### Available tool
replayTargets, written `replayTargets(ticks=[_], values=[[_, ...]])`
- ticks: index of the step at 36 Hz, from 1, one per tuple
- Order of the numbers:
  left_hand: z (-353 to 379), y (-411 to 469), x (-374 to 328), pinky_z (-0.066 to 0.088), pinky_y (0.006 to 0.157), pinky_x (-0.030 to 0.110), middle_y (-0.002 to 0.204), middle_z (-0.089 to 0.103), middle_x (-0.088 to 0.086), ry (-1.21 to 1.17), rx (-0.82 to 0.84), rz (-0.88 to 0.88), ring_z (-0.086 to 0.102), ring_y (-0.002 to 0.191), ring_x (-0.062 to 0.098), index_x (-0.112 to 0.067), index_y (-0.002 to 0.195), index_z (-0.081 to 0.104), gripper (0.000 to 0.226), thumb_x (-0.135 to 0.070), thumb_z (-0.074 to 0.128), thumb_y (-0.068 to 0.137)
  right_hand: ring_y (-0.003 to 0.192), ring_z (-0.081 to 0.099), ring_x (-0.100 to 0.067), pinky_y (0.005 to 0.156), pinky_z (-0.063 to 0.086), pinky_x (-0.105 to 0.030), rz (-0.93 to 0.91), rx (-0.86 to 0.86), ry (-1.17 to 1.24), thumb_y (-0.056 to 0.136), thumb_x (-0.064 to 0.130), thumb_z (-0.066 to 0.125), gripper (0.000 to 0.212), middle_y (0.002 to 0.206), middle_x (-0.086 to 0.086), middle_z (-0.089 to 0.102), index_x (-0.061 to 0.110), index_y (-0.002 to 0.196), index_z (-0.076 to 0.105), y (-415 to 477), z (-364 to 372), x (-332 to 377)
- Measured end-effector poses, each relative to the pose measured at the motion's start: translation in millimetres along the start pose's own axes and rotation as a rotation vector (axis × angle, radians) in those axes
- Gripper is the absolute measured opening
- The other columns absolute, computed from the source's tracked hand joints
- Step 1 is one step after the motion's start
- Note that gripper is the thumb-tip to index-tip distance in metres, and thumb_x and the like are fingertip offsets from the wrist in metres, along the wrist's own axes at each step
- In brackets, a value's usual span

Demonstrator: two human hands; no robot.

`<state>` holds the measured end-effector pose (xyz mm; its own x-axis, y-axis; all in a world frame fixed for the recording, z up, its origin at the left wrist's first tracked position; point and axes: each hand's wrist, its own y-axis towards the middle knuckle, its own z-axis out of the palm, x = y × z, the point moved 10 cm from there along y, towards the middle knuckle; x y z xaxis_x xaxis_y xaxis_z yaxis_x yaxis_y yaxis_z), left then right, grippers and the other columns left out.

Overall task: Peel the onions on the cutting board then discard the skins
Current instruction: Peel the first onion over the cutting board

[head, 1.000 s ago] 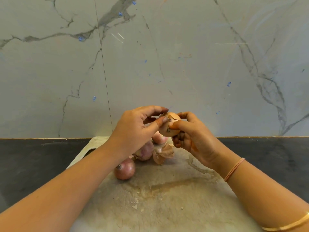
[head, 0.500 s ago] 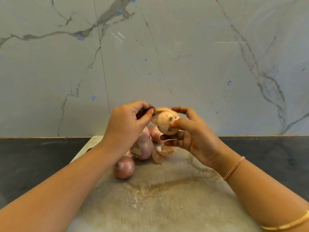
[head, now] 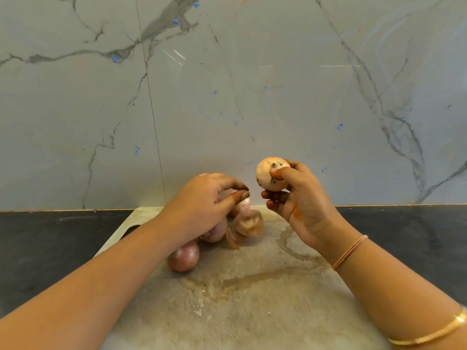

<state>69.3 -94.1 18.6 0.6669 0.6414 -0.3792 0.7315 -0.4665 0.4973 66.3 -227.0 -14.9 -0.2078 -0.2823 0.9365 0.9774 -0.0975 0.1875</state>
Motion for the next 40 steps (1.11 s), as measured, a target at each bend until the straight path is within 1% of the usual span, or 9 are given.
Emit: replayTargets(ticks=[5,9,13,16,20,24,31,34,40], values=[[-25,-5,-8,0.042,0.081,0.007,0.106,0.055,-0.025,-0.07,-0.229,0.065,0.054,0.101,-0.003,-0.027,0.117,0.063,0.025,-0.031,0.057,0.093,0.076,0.058,-0.019,0.062,0.049,-0.025,0.023,0.109,-0.04,0.093,0.006,0.049,0.032,0.1,-0.012,0.061,0.014,0.124,0.052,-3,13,-3],[-33,-8,-14,0.051,0.084,0.017,0.111,0.06,-0.018,-0.127,-0.313,0.126,0.059,0.101,0.002,-0.024,0.119,0.062,0.031,-0.034,0.059,0.09,0.082,0.065,-0.021,0.064,0.055,-0.024,0.025,0.196,-0.055,0.092,0.003,0.055,0.038,0.11,-0.018,0.064,0.014,0.127,0.051,-7,26,-4],[-34,-9,-16,0.053,0.082,0.021,0.103,0.065,-0.013,-0.159,-0.34,0.13,0.061,0.096,0.002,-0.022,0.108,0.067,0.019,-0.022,0.064,0.09,0.081,0.069,-0.023,0.07,0.059,-0.027,0.031,0.23,-0.075,0.089,-0.001,0.059,0.039,0.113,-0.02,0.064,0.016,0.123,0.05,-11,32,-4],[-36,-8,-7,0.053,0.08,0.018,0.098,0.068,-0.01,-0.272,-0.358,0.059,0.064,0.092,0.002,-0.024,0.099,0.069,0.013,-0.017,0.066,0.088,0.081,0.07,-0.024,0.074,0.059,-0.028,0.028,0.234,-0.105,0.089,-0.001,0.06,0.037,0.114,-0.018,0.063,0.02,0.118,0.049,-12,33,-4],[-33,-8,5,0.055,0.078,0.018,0.093,0.071,-0.011,-0.417,-0.369,-0.044,0.067,0.086,0.002,-0.025,0.093,0.07,0.012,-0.017,0.071,0.083,0.078,0.07,-0.022,0.069,0.058,-0.026,0.029,0.228,-0.094,0.09,0.004,0.06,0.033,0.113,-0.017,0.064,0.021,0.116,0.049,-13,33,-4],[-33,-9,6,0.056,0.077,0.021,0.093,0.071,-0.011,-0.471,-0.388,-0.061,0.068,0.086,0.005,-0.026,0.087,0.069,0.014,-0.014,0.071,0.082,0.078,0.071,-0.023,0.069,0.059,-0.026,0.021,0.223,-0.094,0.09,0.006,0.061,0.03,0.111,-0.017,0.065,0.021,0.113,0.048,-14,33,-3],[-33,-11,-1,0.053,0.067,0.013,0.093,0.068,-0.013,-0.485,-0.396,-0.024,0.066,0.085,0.001,-0.028,0.086,0.065,0.02,-0.008,0.068,0.084,0.087,0.071,-0.03,0.077,0.06,-0.034,-0.014,0.235,-0.131,0.087,0.007,0.065,0.034,0.113,-0.019,0.064,0.018,0.113,0.047,-16,35,3],[-36,-12,-4,0.053,0.07,0.013,0.092,0.067,-0.014,-0.406,-0.412,0.009,0.065,0.085,0.001,-0.027,0.087,0.066,0.019,-0.009,0.067,0.084,0.091,0.071,-0.033,0.079,0.06,-0.036,-0.015,0.238,-0.136,0.086,0.007,0.066,0.035,0.114,-0.019,0.064,0.017,0.114,0.047,-17,36,3],[-42,-12,-5,0.053,0.074,0.014,0.091,0.065,-0.013,-0.283,-0.45,0.059,0.064,0.088,0.005,-0.022,0.092,0.066,0.013,-0.011,0.066,0.086,0.08,0.072,-0.03,0.074,0.061,-0.033,0.011,0.256,-0.086,0.088,0.006,0.063,0.032,0.109,-0.019,0.066,0.015,0.115,0.048,-17,39,1]])
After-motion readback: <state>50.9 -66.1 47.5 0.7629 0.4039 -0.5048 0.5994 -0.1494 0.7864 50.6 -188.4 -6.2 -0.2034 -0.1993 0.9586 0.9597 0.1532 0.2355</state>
